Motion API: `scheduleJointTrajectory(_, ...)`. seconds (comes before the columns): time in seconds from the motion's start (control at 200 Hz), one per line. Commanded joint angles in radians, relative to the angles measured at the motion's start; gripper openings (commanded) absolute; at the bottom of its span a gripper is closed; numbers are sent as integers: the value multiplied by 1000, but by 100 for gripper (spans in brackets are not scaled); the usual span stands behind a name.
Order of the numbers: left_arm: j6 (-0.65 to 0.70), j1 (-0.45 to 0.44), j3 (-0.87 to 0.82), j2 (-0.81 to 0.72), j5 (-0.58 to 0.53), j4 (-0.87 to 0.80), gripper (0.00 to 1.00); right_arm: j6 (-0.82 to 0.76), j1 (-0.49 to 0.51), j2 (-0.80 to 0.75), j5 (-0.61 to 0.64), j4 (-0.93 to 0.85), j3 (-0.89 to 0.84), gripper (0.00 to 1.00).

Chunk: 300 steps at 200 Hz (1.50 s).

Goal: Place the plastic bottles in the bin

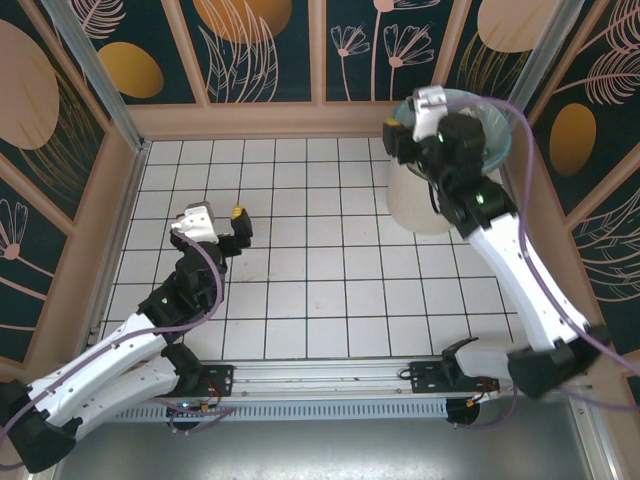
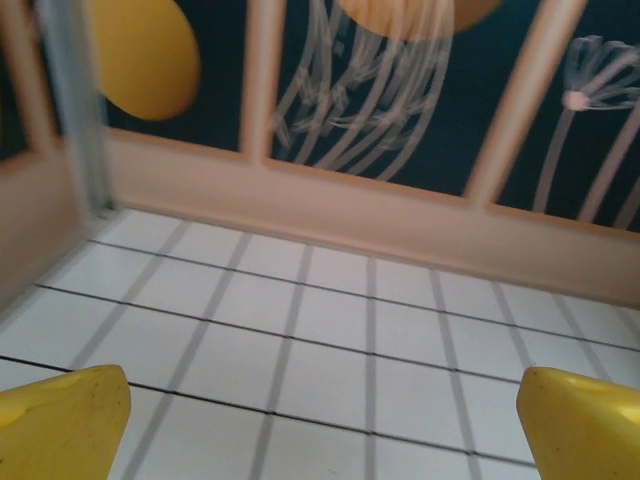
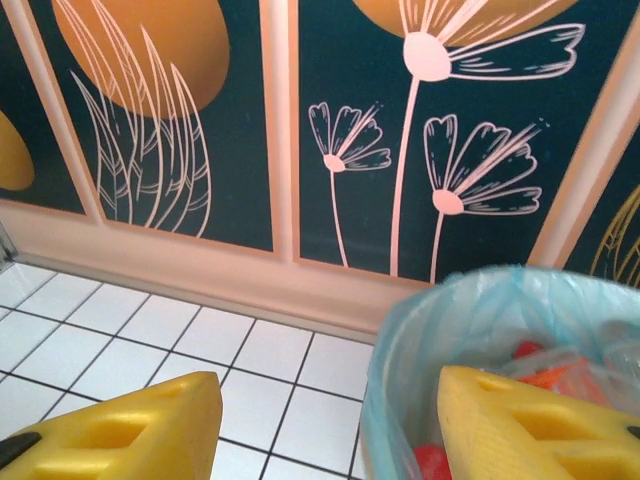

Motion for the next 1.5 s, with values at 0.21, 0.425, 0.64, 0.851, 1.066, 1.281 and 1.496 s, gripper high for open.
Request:
scheduleJointTrajectory(0.21, 155, 309, -130, 87, 63, 390, 98, 114, 29, -221, -101, 93, -399, 57)
scheduleJointTrajectory(0.425, 105, 451, -251, 186, 52, 567, 99, 35, 38, -308, 48, 276, -701, 58)
scheduleJointTrajectory(0.64, 75, 581, -379, 311, 89, 746, 98, -125, -24, -268, 137, 634, -967, 61)
scheduleJointTrajectory(0.851, 117, 664, -432, 445, 291, 934, 98, -79, -223, -207, -62, 977, -1147, 63)
scheduleJointTrajectory(1.066, 163, 732, -412, 540, 561, 1059, 99, 15, -372, 92, -275, 1460, -1262, 64)
scheduleJointTrajectory(1.281, 172, 780, -411, 587, 741, 1123, 98, 53, -481, 282, -376, 1769, -1311, 67)
scheduleJointTrajectory(1.496, 189, 784, -416, 748, 767, 1293, 99, 155, -554, 370, -341, 1771, -1262, 73)
